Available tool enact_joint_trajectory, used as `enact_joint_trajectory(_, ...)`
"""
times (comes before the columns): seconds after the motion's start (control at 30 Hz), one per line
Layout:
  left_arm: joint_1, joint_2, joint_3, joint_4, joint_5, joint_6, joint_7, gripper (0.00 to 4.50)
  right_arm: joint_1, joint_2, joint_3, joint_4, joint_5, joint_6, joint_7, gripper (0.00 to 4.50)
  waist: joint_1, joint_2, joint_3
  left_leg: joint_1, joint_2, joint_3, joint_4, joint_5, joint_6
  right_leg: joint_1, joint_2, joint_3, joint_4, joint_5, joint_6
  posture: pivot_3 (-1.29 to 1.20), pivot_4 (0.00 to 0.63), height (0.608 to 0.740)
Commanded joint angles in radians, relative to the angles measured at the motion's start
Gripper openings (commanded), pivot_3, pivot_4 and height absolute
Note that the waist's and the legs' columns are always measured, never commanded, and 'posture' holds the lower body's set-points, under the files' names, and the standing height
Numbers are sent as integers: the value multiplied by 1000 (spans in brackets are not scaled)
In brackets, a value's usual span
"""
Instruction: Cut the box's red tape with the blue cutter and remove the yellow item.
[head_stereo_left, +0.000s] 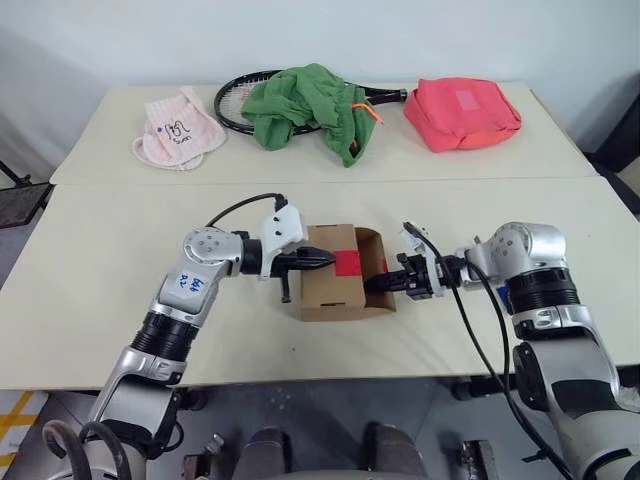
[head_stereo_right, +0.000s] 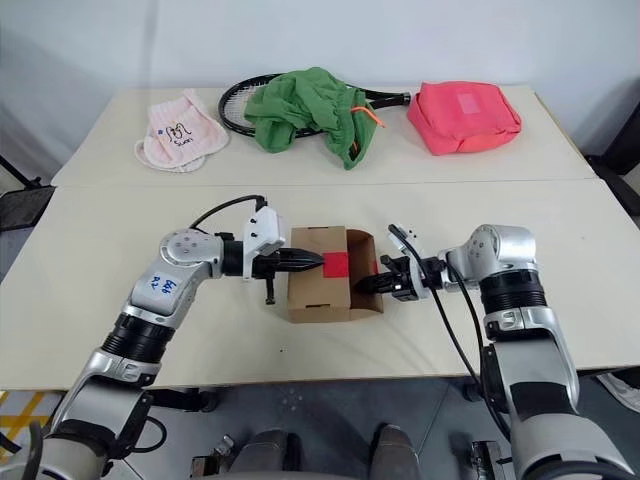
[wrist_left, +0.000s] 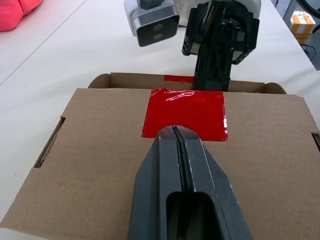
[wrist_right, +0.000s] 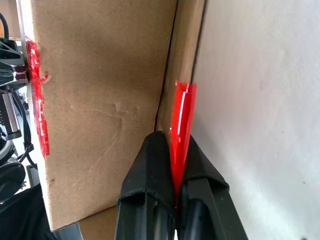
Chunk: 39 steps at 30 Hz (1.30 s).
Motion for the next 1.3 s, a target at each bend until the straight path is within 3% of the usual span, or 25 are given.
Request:
enact_joint_trajectory(0.03,18,-11,-6,30,26,7,37,0,-69,-69,-55,-84,15,50,-10,13,2,0,0,0,0,0,0,0,0,0,0,0,0,0,0,0,150,740)
enact_joint_trajectory(0.23,28,-66,-13,66,35,-8,90,0,-168,-171,4,-104,86,62,-25,13,2,0,0,-1,0,0,0,0,0,0,0,0,-1,0,0,0,150,740)
enact_joint_trajectory(0.43,20,-146,-19,121,40,-48,141,0,-251,-280,140,-139,208,62,-69,13,4,0,0,-1,0,0,1,0,0,0,0,0,-2,0,0,0,150,740)
enact_joint_trajectory(0.87,14,-245,-7,219,38,-107,202,0,-424,-414,395,-167,370,62,-197,13,27,0,0,-5,0,0,2,0,0,-2,0,0,-3,0,0,0,150,740)
enact_joint_trajectory(1.03,31,-294,0,238,33,-118,236,0,-491,-427,476,-162,406,62,-287,13,29,0,0,-8,0,0,3,0,1,-4,0,-1,-4,0,0,0,150,740)
enact_joint_trajectory(1.3,27,-345,17,262,36,-144,265,0,-499,-404,484,-160,437,62,-427,13,29,0,0,-10,0,-1,4,0,1,-5,0,-2,-4,0,0,0,150,740)
